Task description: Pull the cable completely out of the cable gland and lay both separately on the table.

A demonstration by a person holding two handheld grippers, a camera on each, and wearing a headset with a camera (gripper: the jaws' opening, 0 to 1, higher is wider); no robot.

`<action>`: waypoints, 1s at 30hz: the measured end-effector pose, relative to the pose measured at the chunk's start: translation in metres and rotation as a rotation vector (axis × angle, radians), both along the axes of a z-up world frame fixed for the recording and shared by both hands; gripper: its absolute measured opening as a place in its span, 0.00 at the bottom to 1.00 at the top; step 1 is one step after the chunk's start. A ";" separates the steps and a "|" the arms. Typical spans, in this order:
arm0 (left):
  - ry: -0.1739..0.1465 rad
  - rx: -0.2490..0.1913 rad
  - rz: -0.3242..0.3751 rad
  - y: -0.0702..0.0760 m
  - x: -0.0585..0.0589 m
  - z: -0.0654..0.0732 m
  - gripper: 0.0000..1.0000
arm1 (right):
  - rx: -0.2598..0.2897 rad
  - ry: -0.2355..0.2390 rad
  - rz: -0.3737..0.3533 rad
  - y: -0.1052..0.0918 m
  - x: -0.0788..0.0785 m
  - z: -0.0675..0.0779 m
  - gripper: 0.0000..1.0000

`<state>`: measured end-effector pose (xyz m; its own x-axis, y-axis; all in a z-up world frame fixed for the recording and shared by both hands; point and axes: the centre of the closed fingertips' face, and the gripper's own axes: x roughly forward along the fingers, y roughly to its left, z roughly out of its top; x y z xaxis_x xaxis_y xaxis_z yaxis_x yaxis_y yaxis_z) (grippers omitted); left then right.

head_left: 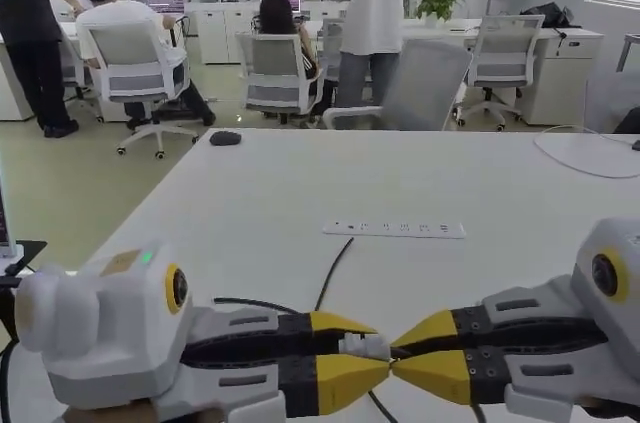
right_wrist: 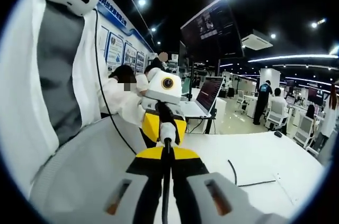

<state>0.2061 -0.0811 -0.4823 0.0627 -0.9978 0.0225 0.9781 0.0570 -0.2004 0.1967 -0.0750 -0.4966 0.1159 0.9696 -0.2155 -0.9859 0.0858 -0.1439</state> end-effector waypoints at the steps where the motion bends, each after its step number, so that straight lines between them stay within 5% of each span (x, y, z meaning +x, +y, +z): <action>1: 0.005 0.009 0.001 0.000 0.000 -0.002 0.16 | -0.016 -0.010 0.007 0.001 -0.001 -0.002 0.03; 7: 0.011 0.040 0.018 0.003 0.000 -0.018 0.16 | -0.131 -0.051 0.017 -0.001 0.002 -0.025 0.02; 14: 0.048 0.022 0.057 0.013 0.004 -0.029 0.16 | -0.226 -0.059 -0.009 -0.019 0.011 -0.052 0.02; 18: 0.041 0.020 0.055 0.012 0.004 -0.027 0.16 | -0.353 -0.069 -0.028 -0.036 0.014 -0.082 0.02; 24: 0.050 -0.014 0.082 0.021 0.011 -0.022 0.16 | -0.408 -0.020 -0.112 -0.067 0.024 -0.108 0.02; 30: 0.053 -0.009 0.076 0.017 0.011 -0.025 0.16 | -0.415 0.001 -0.138 -0.075 0.021 -0.113 0.02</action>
<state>0.2169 -0.0637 -0.5072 0.1398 -0.9898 0.0266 0.9590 0.1286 -0.2526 0.2172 -0.1500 -0.6094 0.2378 0.7760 -0.5842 -0.9694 0.1515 -0.1934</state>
